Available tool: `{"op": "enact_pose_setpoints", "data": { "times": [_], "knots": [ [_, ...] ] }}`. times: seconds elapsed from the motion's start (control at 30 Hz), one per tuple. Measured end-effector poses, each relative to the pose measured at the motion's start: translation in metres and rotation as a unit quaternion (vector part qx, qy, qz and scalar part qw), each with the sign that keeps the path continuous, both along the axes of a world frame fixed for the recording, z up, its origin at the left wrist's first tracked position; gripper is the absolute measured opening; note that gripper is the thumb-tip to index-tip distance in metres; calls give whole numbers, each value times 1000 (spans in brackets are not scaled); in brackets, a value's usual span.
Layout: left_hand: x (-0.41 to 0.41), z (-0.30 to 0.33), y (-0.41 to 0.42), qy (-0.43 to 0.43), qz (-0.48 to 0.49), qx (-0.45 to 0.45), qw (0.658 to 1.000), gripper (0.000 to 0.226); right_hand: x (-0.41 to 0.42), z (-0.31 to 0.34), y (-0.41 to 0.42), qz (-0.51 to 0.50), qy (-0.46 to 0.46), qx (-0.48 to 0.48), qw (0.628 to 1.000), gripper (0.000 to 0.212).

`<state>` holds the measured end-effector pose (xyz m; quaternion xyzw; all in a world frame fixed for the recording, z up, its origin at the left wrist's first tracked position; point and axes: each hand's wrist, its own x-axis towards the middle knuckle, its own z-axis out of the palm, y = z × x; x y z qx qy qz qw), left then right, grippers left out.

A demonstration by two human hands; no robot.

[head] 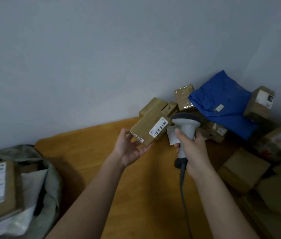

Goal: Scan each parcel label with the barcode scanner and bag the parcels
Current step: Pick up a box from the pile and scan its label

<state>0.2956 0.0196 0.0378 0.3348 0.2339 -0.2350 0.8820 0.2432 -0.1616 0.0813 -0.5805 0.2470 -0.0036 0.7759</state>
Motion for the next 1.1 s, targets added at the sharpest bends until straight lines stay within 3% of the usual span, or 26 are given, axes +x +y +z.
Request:
{"op": "enact_pose_setpoints", "data": {
  "times": [0.23,0.37,0.5,0.57,0.67,0.8,0.93,1.1],
  "knots": [
    [-90,33,48,-9,-79,-39,996,38,-66,16,63,-24,-39,46,998,71],
    [-125,38,74,-17,-132,15,991,39,-96,18,86,-19,-45,31,998,71],
    [-145,39,103,-82,-203,184,958,37,-119,23,90,-14,-45,-12,999,65],
    [-154,40,112,-107,-223,152,957,37,-126,26,93,-30,-45,-5,999,63],
    [-171,40,113,-120,-258,134,949,59,-132,28,102,-70,-31,48,996,58],
    [-183,40,109,-113,-141,130,975,48,-135,30,111,-53,-7,67,996,57],
    [-173,44,127,-97,-19,186,978,24,-135,42,105,30,-3,-16,999,48],
    [-162,39,153,-39,48,305,950,39,-141,81,90,172,28,-106,979,40]
  ]
}}
